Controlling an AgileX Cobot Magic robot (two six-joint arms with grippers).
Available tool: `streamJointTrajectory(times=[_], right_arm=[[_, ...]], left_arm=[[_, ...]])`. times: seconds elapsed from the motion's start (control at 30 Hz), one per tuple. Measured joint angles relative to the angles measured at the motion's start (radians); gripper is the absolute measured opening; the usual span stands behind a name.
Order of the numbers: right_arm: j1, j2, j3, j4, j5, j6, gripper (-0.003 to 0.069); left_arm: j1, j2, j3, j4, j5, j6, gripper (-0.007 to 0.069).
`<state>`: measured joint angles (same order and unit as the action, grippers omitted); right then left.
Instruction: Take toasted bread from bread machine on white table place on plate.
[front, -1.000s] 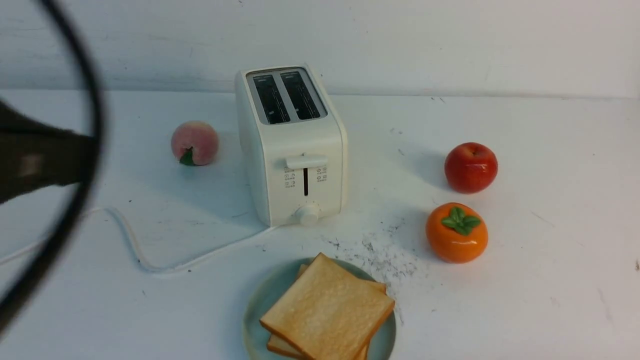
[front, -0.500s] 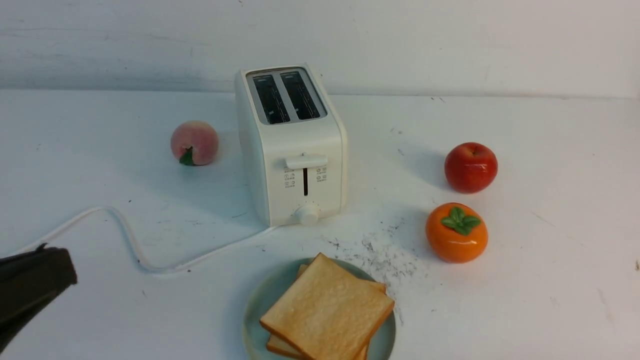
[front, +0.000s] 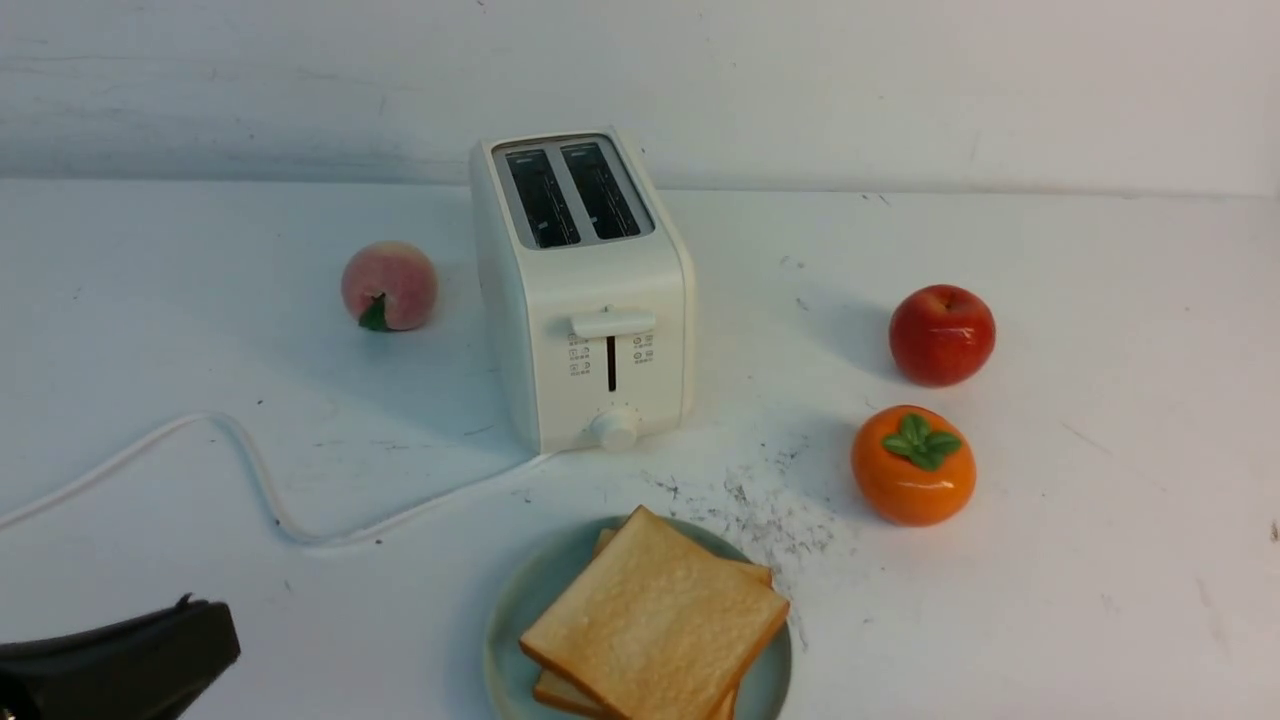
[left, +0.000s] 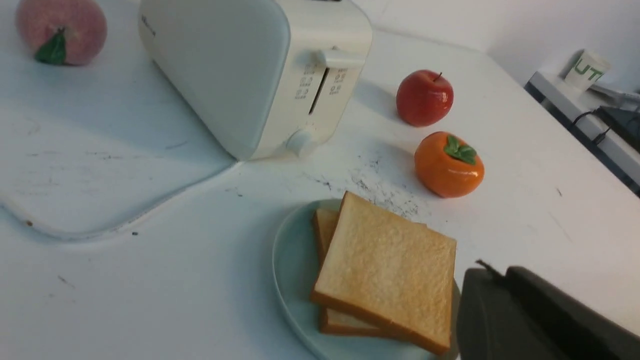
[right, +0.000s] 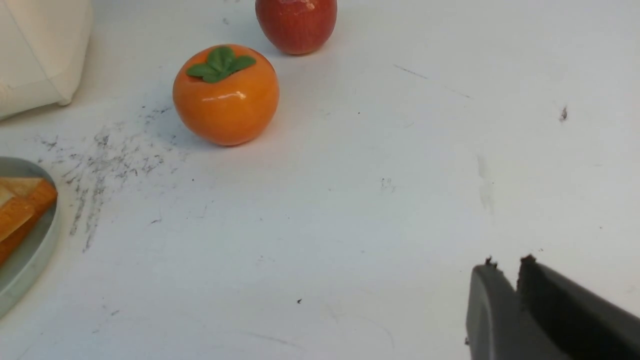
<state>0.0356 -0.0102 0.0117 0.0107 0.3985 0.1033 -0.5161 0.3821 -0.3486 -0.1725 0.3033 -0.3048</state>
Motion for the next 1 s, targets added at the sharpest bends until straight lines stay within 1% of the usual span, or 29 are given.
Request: streamJointTrajectory(times=[0.23, 0.33, 0.4, 0.5, 0.57, 0.63, 0.67, 0.8, 0.83, 0.87, 0.9, 1.0], right_arm=[[0.000, 0.000, 0.000, 0.000, 0.000, -0.001, 0.0090], [0.000, 0.000, 0.000, 0.000, 0.000, -0.001, 0.0094], [0.000, 0.000, 0.000, 0.000, 0.000, -0.001, 0.0095], [0.000, 0.000, 0.000, 0.000, 0.000, -0.001, 0.0097], [0.000, 0.000, 0.000, 0.000, 0.000, -0.001, 0.0099], [0.000, 0.000, 0.000, 0.000, 0.000, -0.001, 0.0101], [0.000, 0.000, 0.000, 0.000, 0.000, -0.001, 0.0101], [0.000, 0.000, 0.000, 0.000, 0.000, -0.001, 0.0106], [0.000, 0.000, 0.000, 0.000, 0.000, -0.001, 0.0107], [0.000, 0.000, 0.000, 0.000, 0.000, -0.001, 0.0108], [0.000, 0.000, 0.000, 0.000, 0.000, -0.001, 0.0110], [0.000, 0.000, 0.000, 0.000, 0.000, -0.001, 0.0114]], left_arm=[[0.000, 0.002, 0.010, 0.005, 0.000, 0.011, 0.0038], [0.002, 0.007, 0.011, 0.054, -0.001, 0.023, 0.0038], [0.009, 0.007, 0.011, 0.084, -0.003, 0.011, 0.0038], [0.053, 0.006, 0.013, 0.138, -0.003, -0.051, 0.0041], [0.103, -0.021, 0.024, 0.162, 0.001, -0.090, 0.0048], [0.150, -0.061, 0.040, 0.172, 0.003, -0.100, 0.0052], [0.154, -0.070, 0.042, 0.172, 0.003, -0.100, 0.0053], [0.264, -0.166, 0.111, 0.172, 0.001, -0.103, 0.0056], [0.314, -0.203, 0.149, 0.172, 0.001, -0.103, 0.0057], [0.328, -0.219, 0.161, 0.172, 0.001, -0.103, 0.0057], [0.389, -0.268, 0.218, 0.172, 0.001, -0.103, 0.0058], [0.465, -0.346, 0.313, 0.172, 0.001, -0.104, 0.0063]])
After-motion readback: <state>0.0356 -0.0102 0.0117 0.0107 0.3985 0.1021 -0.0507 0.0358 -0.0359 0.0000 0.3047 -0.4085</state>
